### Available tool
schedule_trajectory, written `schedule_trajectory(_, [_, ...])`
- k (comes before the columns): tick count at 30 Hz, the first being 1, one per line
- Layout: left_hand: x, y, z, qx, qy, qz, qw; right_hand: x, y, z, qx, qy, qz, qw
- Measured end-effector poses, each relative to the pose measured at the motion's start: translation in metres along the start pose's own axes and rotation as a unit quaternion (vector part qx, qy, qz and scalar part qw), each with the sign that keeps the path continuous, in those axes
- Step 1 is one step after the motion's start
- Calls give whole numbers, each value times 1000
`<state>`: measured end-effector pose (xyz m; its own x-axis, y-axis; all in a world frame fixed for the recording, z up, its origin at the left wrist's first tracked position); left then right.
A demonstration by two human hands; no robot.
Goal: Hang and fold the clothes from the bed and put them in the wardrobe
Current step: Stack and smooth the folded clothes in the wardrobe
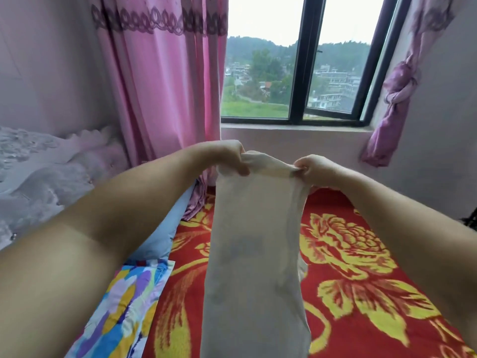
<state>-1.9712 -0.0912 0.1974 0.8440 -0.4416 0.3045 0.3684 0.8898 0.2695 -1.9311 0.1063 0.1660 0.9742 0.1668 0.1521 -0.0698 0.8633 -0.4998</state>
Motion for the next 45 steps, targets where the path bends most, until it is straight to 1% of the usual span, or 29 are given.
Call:
schedule_trajectory(2, [-10, 0, 27, 14, 89, -1, 996, -17, -10, 23, 14, 111, 21, 994])
schedule_trajectory(4, [-4, 4, 59, 18, 164, -23, 986, -24, -29, 54, 9, 196, 56, 979])
schedule_trajectory(7, [28, 14, 107, -24, 264, -67, 962, -16, -63, 104, 38, 313, 112, 942])
schedule_trajectory(8, [38, 17, 120, -35, 286, -78, 954, -10, -73, 117, 46, 334, 135, 932])
schedule_trajectory(10, [54, 23, 133, -54, 306, -93, 946, 2, -85, 136, 68, 356, 165, 917])
schedule_trajectory(12, [60, 32, 122, -80, 289, -111, 947, 9, -84, 138, 84, 345, 172, 919])
schedule_trajectory(14, [54, 38, 88, -96, 239, -132, 957, 7, -67, 120, 80, 283, 167, 941])
schedule_trajectory(16, [37, 30, 35, -74, 174, -145, 971, 2, -39, 80, 64, 186, 164, 967])
schedule_trajectory(18, [19, 15, -34, -71, 131, -160, 976, 0, -3, 21, 50, 108, 155, 981])
schedule_trajectory(21, [-14, -14, -171, -120, 47, -179, 975, 0, 66, -106, 56, -13, 113, 992])
schedule_trajectory(24, [-34, -49, -350, -166, -115, -185, 962, 10, 138, -261, 80, -128, 85, 985])
schedule_trajectory(27, [-26, -78, -518, -159, -264, -194, 931, 42, 199, -415, 136, -250, 77, 956])
schedule_trajectory(29, [-12, -90, -604, -140, -330, -187, 915, 69, 230, -499, 156, -314, 70, 934])
schedule_trajectory(31, [5, -96, -664, -121, -368, -185, 903, 91, 248, -560, 150, -365, 69, 916])
schedule_trajectory(33, [21, -97, -701, -101, -397, -185, 893, 108, 257, -599, 155, -395, 71, 903])
schedule_trajectory(35, [33, -97, -724, -97, -415, -183, 886, 119, 260, -622, 170, -415, 78, 891])
schedule_trajectory(37, [39, -97, -736, -111, -432, -177, 877, 126, 259, -633, 182, -447, 66, 874])
schedule_trajectory(40, [40, -92, -740, -124, -470, -176, 856, 125, 254, -632, 196, -492, 42, 847])
schedule_trajectory(42, [41, -88, -739, -142, -512, -185, 827, 125, 250, -632, 191, -538, 35, 820])
schedule_trajectory(44, [43, -88, -739, -175, -568, -179, 784, 125, 249, -630, 141, -612, 11, 778])
schedule_trajectory(45, [39, -87, -735, -181, -577, -171, 778, 119, 251, -627, 102, -631, -8, 769])
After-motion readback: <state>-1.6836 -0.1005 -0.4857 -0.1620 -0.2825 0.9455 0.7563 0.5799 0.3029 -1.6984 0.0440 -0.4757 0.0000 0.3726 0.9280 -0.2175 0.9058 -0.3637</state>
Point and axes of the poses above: each hand's wrist, its own x-axis away from the middle knuckle, its own z-axis out of the back of the hand, y = z × x, the point moved 7 cm from there along -x, towards the middle knuckle, and after that the axes turned 14 degrees about -y, right-handed, at the moved point
